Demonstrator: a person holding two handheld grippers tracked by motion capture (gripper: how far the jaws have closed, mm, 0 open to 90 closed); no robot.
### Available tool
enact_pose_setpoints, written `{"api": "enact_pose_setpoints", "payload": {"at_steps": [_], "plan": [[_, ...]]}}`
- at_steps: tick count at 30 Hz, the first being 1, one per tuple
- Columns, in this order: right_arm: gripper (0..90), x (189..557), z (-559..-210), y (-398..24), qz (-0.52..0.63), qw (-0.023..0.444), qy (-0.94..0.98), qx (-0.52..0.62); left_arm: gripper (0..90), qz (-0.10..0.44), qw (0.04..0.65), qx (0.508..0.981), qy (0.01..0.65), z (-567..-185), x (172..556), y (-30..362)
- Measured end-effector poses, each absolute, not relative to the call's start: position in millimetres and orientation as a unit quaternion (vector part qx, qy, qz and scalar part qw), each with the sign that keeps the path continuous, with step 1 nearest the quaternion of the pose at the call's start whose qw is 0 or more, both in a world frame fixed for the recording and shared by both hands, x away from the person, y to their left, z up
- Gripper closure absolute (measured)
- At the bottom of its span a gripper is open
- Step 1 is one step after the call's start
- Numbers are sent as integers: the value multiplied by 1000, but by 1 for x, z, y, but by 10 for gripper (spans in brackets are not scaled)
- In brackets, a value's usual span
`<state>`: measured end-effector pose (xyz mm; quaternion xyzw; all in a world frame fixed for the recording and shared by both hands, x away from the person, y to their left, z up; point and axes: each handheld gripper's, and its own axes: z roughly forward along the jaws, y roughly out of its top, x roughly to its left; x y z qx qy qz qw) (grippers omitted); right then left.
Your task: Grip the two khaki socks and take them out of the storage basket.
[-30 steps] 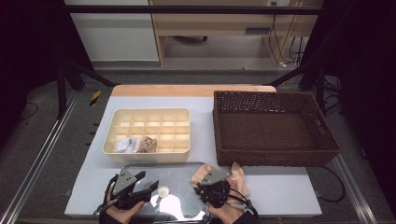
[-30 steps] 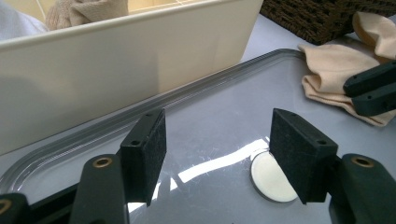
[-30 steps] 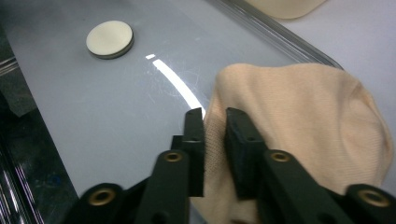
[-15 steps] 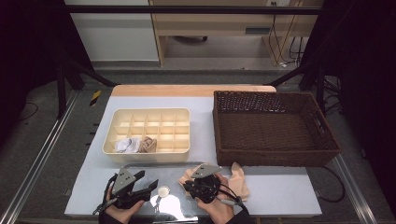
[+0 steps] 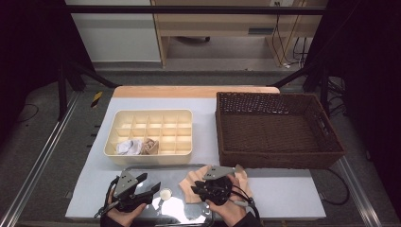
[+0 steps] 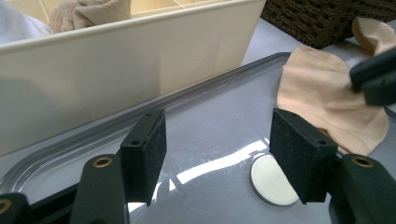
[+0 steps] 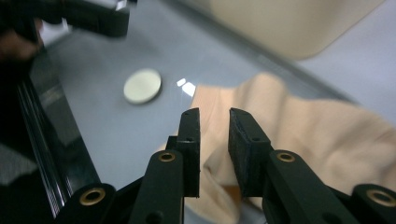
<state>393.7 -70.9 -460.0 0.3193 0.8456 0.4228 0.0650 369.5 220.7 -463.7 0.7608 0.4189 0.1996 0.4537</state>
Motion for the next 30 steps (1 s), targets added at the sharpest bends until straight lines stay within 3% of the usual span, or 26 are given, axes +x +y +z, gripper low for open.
{"api": "enact_pose_setpoints", "payload": {"at_steps": [5, 9, 12, 22, 25, 30], "plan": [[739, 393, -472, -64, 384, 80, 866, 309, 363, 200, 455, 760, 419, -463, 369, 222], [865, 392, -471, -66, 378, 91, 868, 309, 363, 200, 455, 759, 420, -463, 369, 222], [885, 392, -470, -67, 379, 83, 865, 318, 362, 200, 454, 760, 420, -464, 369, 221], [863, 390, -467, -48, 409, 47, 855, 315, 360, 197, 453, 763, 416, -464, 368, 218], [806, 390, -467, -50, 415, 50, 852, 316, 355, 195, 452, 769, 408, -463, 365, 213], [785, 397, -453, -71, 431, 83, 833, 336, 372, 187, 441, 781, 401, -464, 359, 200]]}}
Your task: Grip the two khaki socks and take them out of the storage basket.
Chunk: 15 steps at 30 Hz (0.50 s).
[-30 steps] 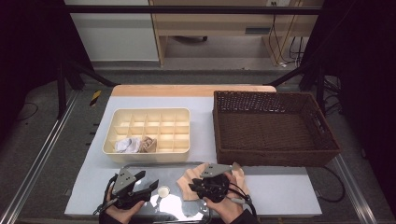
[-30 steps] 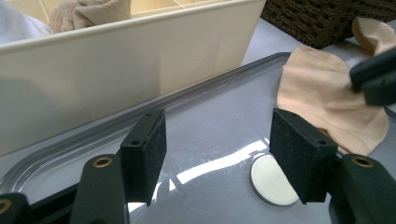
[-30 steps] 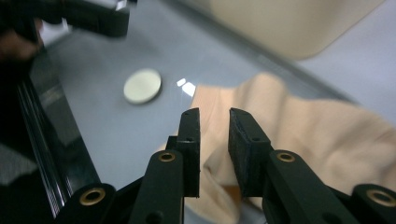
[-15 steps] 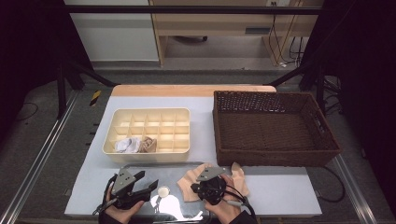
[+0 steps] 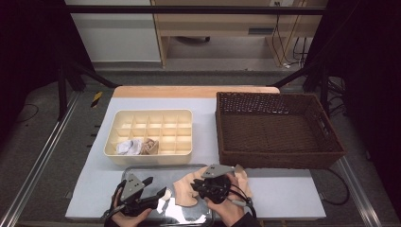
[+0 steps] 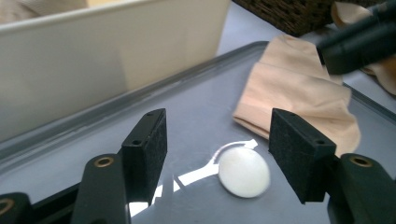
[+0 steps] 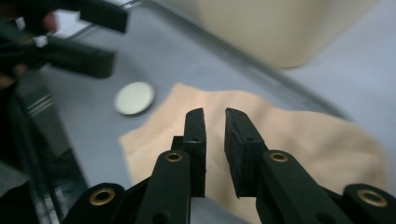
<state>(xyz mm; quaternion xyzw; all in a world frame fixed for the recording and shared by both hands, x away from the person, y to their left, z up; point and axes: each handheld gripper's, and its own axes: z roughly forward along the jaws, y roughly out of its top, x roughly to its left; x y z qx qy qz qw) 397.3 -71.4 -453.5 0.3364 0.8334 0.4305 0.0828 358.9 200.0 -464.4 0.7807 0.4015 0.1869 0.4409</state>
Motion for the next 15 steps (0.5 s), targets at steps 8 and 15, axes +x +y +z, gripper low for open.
{"api": "enact_pose_setpoints", "payload": {"at_steps": [8, 15], "plan": [[761, 414, -458, -104, 387, 146, 829, 376, 429, 174, 423, 798, 393, -468, 352, 177], [716, 419, -467, -110, 375, 154, 828, 387, 499, 154, 409, 814, 384, -475, 349, 161]]}}
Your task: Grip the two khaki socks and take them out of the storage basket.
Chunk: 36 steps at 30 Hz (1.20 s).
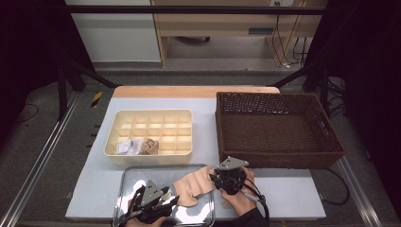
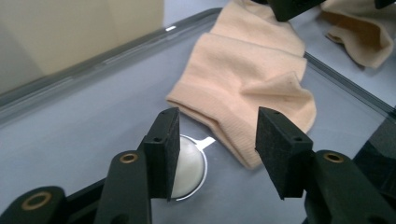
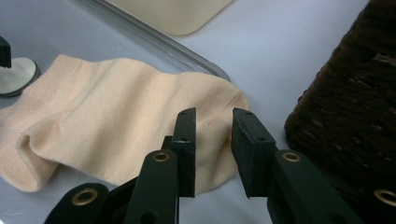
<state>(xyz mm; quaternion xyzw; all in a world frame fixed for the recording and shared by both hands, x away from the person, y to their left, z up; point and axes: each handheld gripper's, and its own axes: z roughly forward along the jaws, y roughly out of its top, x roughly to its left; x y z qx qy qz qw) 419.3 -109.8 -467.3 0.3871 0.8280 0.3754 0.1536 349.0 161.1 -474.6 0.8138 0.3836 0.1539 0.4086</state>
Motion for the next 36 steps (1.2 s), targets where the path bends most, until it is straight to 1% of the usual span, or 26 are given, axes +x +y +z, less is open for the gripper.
{"api": "enact_pose_setpoints", "payload": {"at_steps": [6, 7, 10, 13, 19, 23, 28, 32, 35, 36], "plan": [[765, 419, -473, -106, 366, 138, 836, 384, 581, 142, 396, 827, 373, -479, 348, 153], [776, 419, -474, -105, 366, 135, 837, 383, 611, 141, 395, 828, 372, -479, 347, 152], [801, 419, -474, -105, 366, 131, 837, 385, 661, 139, 396, 829, 371, -479, 348, 152], [829, 418, -473, -105, 367, 128, 837, 385, 752, 131, 398, 832, 365, -480, 349, 152], [865, 416, -471, -106, 370, 124, 837, 384, 860, 121, 405, 831, 361, -479, 352, 154], [872, 413, -466, -108, 378, 119, 835, 382, 870, 121, 405, 829, 366, -476, 355, 163], [873, 407, -464, -109, 383, 115, 837, 373, 872, 129, 412, 816, 384, -470, 362, 185], [869, 401, -465, -109, 383, 96, 840, 372, 871, 135, 412, 810, 396, -470, 367, 196], [855, 398, -467, -105, 384, 89, 843, 367, 859, 143, 408, 809, 398, -471, 369, 196], [846, 398, -466, -104, 384, 91, 843, 366, 835, 148, 406, 808, 400, -472, 369, 196]]}}
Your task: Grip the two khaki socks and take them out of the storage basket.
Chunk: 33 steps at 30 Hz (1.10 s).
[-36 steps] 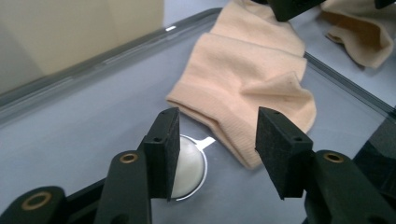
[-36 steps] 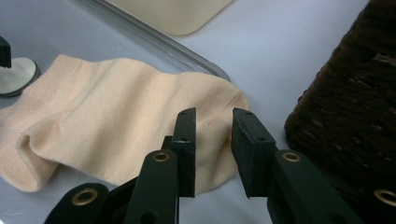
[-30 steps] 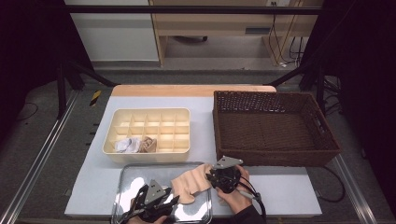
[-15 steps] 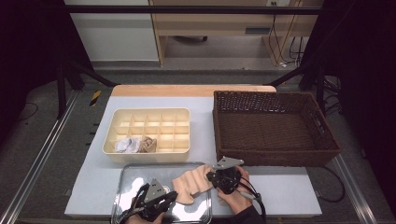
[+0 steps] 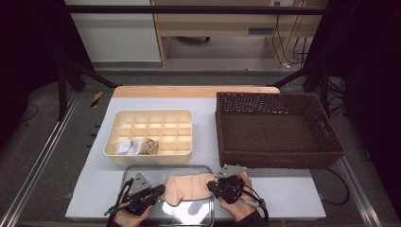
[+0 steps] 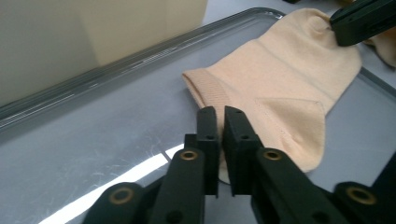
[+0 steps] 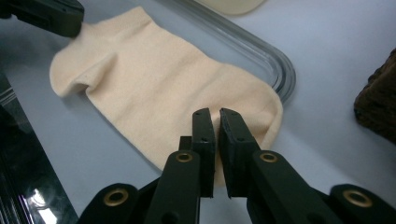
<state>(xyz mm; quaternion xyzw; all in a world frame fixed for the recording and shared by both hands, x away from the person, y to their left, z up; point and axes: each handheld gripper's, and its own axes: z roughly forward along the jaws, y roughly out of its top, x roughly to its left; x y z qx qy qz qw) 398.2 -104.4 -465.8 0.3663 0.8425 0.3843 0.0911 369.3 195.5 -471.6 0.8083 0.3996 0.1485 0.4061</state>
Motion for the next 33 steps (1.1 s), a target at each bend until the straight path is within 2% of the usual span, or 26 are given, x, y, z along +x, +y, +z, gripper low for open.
{"api": "enact_pose_setpoints", "payload": {"at_steps": [6, 9, 13, 16, 21, 25, 33], "plan": [[799, 400, -457, -117, 409, 117, 821, 381, 642, 157, 408, 795, 420, -470, 371, 201], [768, 403, -461, -121, 404, 126, 817, 393, 598, 146, 408, 797, 420, -471, 369, 203], [729, 407, -468, -123, 391, 126, 818, 403, 588, 147, 397, 807, 412, -474, 364, 197], [763, 408, -472, -123, 387, 120, 819, 406, 619, 148, 386, 815, 405, -477, 362, 191], [869, 408, -474, -119, 378, 106, 828, 401, 741, 158, 378, 817, 405, -476, 363, 189], [890, 408, -474, -119, 377, 102, 829, 401, 828, 148, 383, 817, 406, -475, 367, 192], [895, 405, -468, -119, 390, 94, 825, 398, 858, 149, 396, 810, 406, -464, 367, 200]]}}
